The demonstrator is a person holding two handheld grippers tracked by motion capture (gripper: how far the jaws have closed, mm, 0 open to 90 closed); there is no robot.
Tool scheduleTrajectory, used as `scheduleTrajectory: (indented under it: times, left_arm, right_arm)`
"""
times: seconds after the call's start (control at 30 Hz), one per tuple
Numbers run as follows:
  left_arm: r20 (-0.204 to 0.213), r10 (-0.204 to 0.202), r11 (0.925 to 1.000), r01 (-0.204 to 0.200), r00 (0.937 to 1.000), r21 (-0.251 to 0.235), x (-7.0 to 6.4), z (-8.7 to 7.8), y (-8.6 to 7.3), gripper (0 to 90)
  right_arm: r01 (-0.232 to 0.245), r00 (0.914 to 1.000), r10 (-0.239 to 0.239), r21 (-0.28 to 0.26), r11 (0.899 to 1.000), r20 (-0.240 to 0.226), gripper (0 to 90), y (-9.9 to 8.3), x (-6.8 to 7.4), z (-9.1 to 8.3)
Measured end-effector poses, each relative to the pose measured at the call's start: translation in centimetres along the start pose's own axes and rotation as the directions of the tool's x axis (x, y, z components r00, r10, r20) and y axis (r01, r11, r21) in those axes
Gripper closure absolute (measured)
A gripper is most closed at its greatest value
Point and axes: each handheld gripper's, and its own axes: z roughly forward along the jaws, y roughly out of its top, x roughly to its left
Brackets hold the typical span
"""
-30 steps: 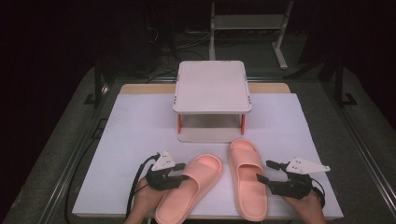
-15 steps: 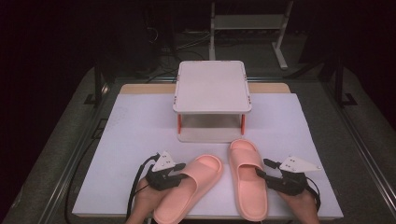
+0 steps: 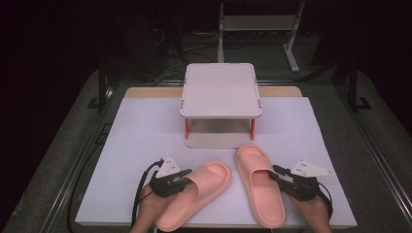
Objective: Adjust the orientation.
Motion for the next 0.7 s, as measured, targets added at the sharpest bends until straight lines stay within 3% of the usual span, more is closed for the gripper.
scheduleTrajectory:
  times: [0.33, 0.7]
  left_arm:
    - [-0.031, -0.027, 0.9993, 0.026, 0.9992, -0.027, 0.7, -0.9, 0.0, 74.3]
    - [-0.046, -0.066, 0.9947, 0.062, 0.9967, -0.081, 1.7, -2.3, 0.0, 76.0]
  right_arm:
    - [-0.001, 0.9995, 0.001, 0.003, 1.000, 0.031, 75.7, 0.0, -0.3, -0.4]
    - [-0.051, 0.9985, 0.052, -0.026, 0.998, 0.020, 80.6, -0.1, -1.1, -1.3]
